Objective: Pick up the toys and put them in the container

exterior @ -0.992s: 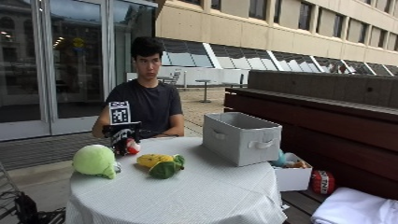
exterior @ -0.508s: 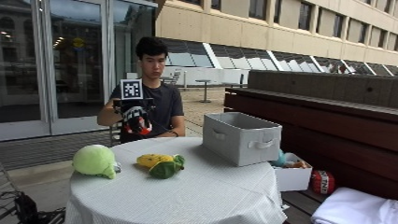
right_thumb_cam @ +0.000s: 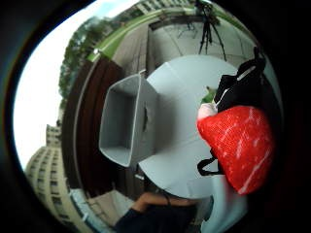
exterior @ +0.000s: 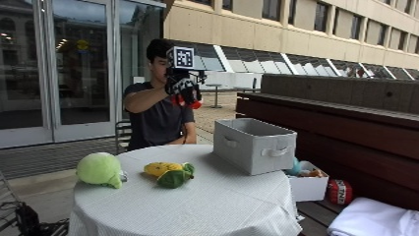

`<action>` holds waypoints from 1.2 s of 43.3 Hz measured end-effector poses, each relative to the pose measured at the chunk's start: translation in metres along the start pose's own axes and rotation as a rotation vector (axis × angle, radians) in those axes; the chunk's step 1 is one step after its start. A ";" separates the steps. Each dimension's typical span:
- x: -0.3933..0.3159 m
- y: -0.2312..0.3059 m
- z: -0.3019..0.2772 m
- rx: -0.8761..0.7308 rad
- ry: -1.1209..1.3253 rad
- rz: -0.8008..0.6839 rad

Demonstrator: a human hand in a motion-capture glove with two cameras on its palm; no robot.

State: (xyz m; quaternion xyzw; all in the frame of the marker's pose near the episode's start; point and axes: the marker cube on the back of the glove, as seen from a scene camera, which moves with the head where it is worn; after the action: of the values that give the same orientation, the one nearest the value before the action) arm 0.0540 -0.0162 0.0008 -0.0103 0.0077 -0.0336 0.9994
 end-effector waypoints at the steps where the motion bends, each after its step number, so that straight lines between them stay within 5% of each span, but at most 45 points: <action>1: -0.010 -0.001 -0.006 -0.001 -0.004 -0.011; 28: -0.285 0.000 -0.031 0.041 -0.073 -0.264; 40: -0.288 -0.005 0.004 -0.104 -0.118 -0.307; 52: -0.220 -0.022 -0.011 -0.029 -0.054 -0.258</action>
State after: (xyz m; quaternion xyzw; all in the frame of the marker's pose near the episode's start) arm -0.1674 -0.0236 -0.0067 -0.0264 -0.0200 -0.1616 0.9863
